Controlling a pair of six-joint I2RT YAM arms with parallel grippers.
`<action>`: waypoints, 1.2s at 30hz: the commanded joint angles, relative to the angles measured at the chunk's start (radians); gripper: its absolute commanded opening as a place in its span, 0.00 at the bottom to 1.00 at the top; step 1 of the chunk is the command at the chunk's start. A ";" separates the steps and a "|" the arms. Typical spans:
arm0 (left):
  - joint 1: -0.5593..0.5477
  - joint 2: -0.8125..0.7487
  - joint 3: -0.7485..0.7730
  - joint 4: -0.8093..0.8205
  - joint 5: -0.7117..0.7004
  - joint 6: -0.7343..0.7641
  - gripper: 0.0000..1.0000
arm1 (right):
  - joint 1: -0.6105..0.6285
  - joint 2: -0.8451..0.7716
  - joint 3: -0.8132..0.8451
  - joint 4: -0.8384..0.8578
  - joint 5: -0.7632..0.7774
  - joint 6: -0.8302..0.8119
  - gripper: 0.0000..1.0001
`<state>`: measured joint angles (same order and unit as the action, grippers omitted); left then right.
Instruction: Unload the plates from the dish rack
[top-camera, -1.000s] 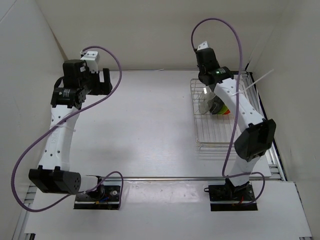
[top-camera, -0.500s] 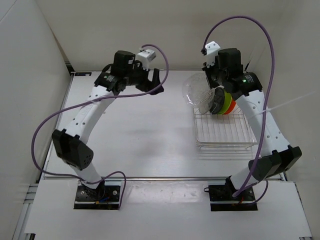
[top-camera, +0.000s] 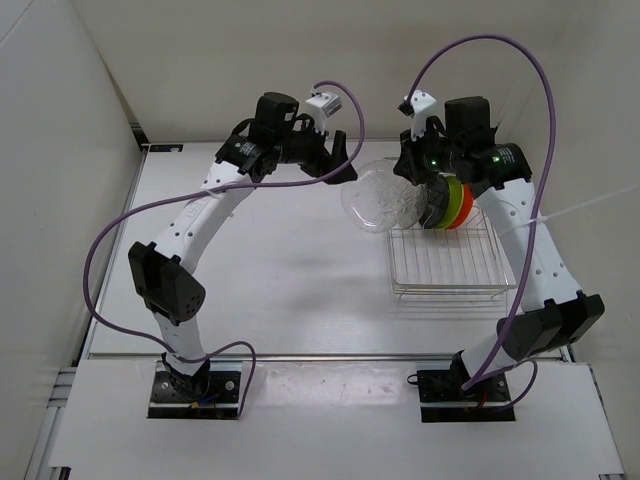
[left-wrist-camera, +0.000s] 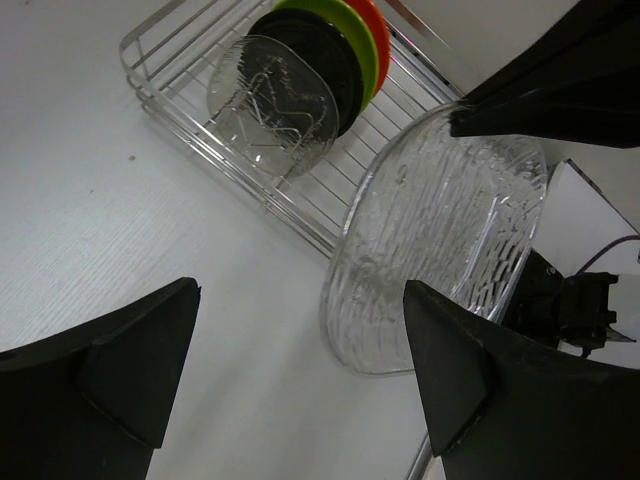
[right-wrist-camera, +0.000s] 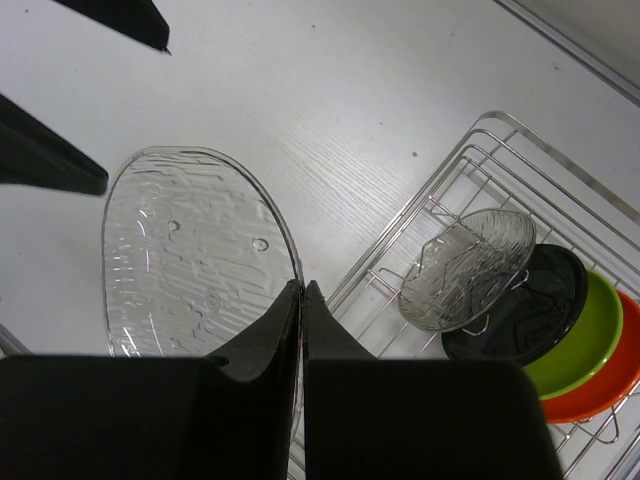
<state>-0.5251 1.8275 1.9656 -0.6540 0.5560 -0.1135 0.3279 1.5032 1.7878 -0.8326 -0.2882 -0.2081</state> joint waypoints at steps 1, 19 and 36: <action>-0.047 -0.004 0.036 -0.001 0.047 0.000 0.93 | -0.004 0.002 0.053 0.010 -0.045 0.016 0.00; -0.065 -0.022 -0.005 -0.001 -0.013 0.028 0.37 | -0.013 0.031 0.104 -0.011 -0.008 0.016 0.00; -0.065 -0.022 -0.045 0.039 -0.123 -0.015 0.11 | -0.013 -0.006 0.064 -0.011 -0.057 0.026 0.07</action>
<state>-0.5884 1.8282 1.9442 -0.6491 0.4862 -0.1181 0.3153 1.5322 1.8618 -0.8635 -0.3145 -0.1917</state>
